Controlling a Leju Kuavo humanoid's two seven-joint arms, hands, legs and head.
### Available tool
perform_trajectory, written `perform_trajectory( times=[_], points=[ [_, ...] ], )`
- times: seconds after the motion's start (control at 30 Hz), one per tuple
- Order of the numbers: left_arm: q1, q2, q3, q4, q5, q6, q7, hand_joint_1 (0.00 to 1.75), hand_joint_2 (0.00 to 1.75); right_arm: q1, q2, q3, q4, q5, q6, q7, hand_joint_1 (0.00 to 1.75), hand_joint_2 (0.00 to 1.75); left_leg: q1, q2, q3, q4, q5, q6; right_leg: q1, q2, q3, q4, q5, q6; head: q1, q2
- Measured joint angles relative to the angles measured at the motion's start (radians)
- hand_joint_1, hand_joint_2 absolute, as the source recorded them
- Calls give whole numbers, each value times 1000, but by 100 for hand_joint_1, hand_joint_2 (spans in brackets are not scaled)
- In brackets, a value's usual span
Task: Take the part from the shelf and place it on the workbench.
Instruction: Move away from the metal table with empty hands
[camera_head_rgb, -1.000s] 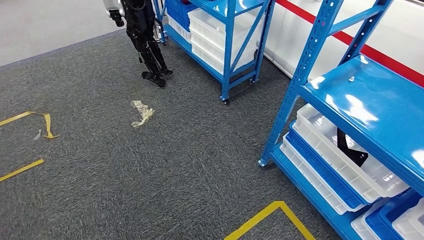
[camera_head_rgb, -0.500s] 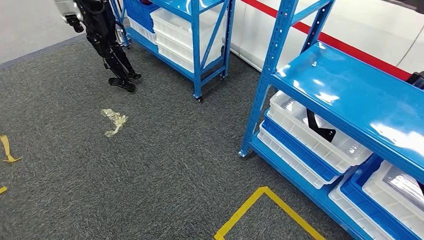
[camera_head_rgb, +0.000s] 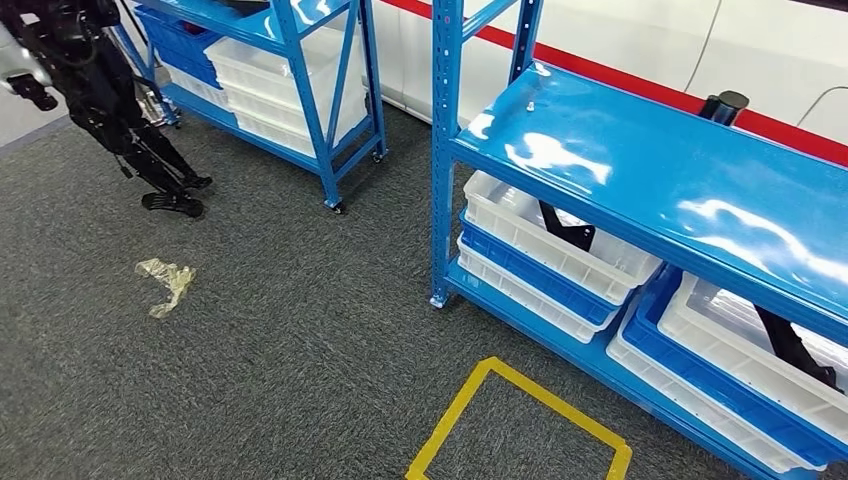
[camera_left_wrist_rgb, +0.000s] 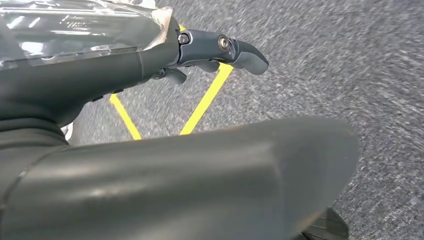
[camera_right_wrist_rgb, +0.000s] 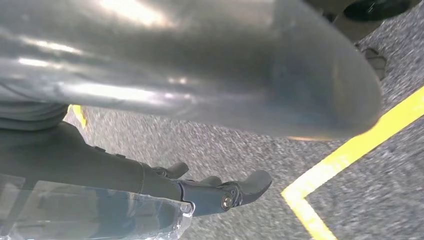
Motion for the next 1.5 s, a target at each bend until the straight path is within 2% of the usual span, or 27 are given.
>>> perform_trajectory(
  times=[0.03,0.1,0.17,0.23,0.3,0.37,0.43,0.47,0.5,0.57,0.63,0.67,0.73,0.8,0.87,0.93,0.97,1.0,1.07,1.13,1.2,1.27,1.3,1.33,1.4,1.47,1.5],
  points=[
    [0,0,0,0,0,0,0,0,0,1,0,0,0,0,0,0,0,0,4,-12,27,-64,42,0,0,14,2,1,0,1,0,0],
    [0,0,0,0,0,0,0,0,0,-1,1,0,0,-1,0,0,0,0,12,-64,78,-186,96,0,4,40,0,5,0,7,1,0],
    [0,0,0,1,-1,0,0,0,0,-2,1,-1,0,-1,0,1,0,0,10,-90,92,-227,103,5,5,62,-10,5,4,20,2,0],
    [-1,0,0,1,-2,0,0,0,0,0,0,-2,0,-1,0,1,0,0,5,-64,94,-233,109,19,1,75,-23,4,8,35,2,0],
    [-2,0,0,0,-2,0,0,0,0,2,0,-3,0,-1,0,2,0,0,4,-36,96,-242,116,36,3,36,-49,44,-13,37,5,0],
    [-1,0,0,0,-2,-1,0,0,0,-1,1,-4,0,-1,0,3,0,0,1,-4,97,-246,118,46,6,-22,-109,162,-67,29,10,0],
    [0,1,0,0,-3,-1,1,0,0,-2,1,-5,0,-1,0,3,0,0,-3,29,96,-246,116,49,4,-41,-164,277,-107,29,13,0],
    [0,0,0,0,-3,-1,1,0,0,-1,1,-5,0,-1,0,3,0,0,-3,42,97,-246,115,48,2,-45,-168,288,-107,35,13,0],
    [-1,0,0,0,-3,-1,2,0,0,1,1,-6,0,-1,0,3,0,0,-3,55,97,-246,114,47,-1,-51,-150,259,-92,44,13,0],
    [-1,0,0,0,-4,-1,2,0,0,2,0,-7,0,0,0,4,0,0,-4,76,102,-245,109,40,-4,-89,-72,119,-45,57,14,0],
    [-1,0,0,0,-6,-1,3,0,0,-2,0,-7,0,1,-1,5,0,0,-9,95,109,-243,100,27,0,-126,-15,21,-15,54,12,0],
    [-1,1,0,0,-7,-1,3,0,0,-3,0,-7,0,1,-1,5,0,0,-11,103,114,-244,97,22,3,-131,-8,9,-11,48,11,0],
    [-4,0,0,0,-9,0,3,0,0,-2,0,-8,0,1,-1,5,0,0,-9,118,123,-246,92,11,3,-109,-9,8,-8,35,9,0],
    [-7,-1,0,0,-11,0,3,0,0,-1,-1,-8,0,0,-1,6,0,0,-2,85,118,-219,67,0,-4,-86,-7,5,-6,21,6,0],
    [-6,-1,0,1,-12,0,3,0,0,-2,-1,-9,0,-1,-1,6,0,0,2,28,69,-110,4,-5,-7,-64,-4,4,-5,8,2,0],
    [-2,-2,0,1,-12,0,3,0,0,-3,0,-9,0,-1,-1,6,0,0,2,8,3,18,-47,-4,-4,-40,-5,4,-4,2,2,0],
    [-1,-2,0,1,-12,0,3,0,0,-3,0,-9,0,-1,-1,6,0,0,2,6,-18,54,-54,-4,-3,-30,-5,4,-4,1,2,0],
    [0,-2,0,1,-12,0,3,0,0,-1,0,-9,0,-1,-1,6,0,0,2,5,-23,56,-43,-3,-2,-20,-4,5,-4,1,2,0],
    [0,-2,0,1,-12,0,3,0,0,1,0,-9,0,-1,-1,6,0,0,4,-1,10,-26,20,0,-2,3,-1,5,-4,2,1,0],
    [-1,-2,0,1,-12,0,3,0,0,0,0,-9,0,1,-1,4,0,0,9,-43,69,-161,85,3,0,27,0,6,-3,6,2,0],
    [-1,-1,0,1,-12,1,3,0,0,-1,1,-9,0,2,0,2,0,0,9,-74,96,-228,104,7,3,47,-6,6,1,17,3,0],
    [-2,-2,0,1,-11,1,4,0,0,0,0,-9,0,3,0,2,0,0,4,-57,96,-235,108,17,2,66,-17,2,6,33,3,0],
    [-3,-2,0,1,-10,1,5,0,0,1,0,-9,0,3,0,1,0,0,3,-45,98,-240,112,25,1,59,-23,6,5,39,3,0],
    [-3,-2,0,1,-10,2,5,0,0,2,-1,-9,0,3,0,1,0,0,3,-33,99,-245,116,34,2,40,-36,25,-5,40,5,0],
    [-2,-2,0,1,-11,3,5,0,0,0,-1,-9,0,4,0,0,0,0,1,-4,100,-251,119,44,5,-16,-84,123,-54,33,10,0],
    [-1,-2,0,1,-11,3,6,0,0,-2,-1,-9,0,5,0,0,0,0,-2,25,99,-250,118,48,6,-40,-146,251,-105,30,14,0],
    [-1,-2,0,1,-10,3,6,0,0,-1,-1,-9,0,5,0,0,0,0,-3,39,99,-250,117,48,5,-44,-160,282,-113,33,14,0]
  ],
)
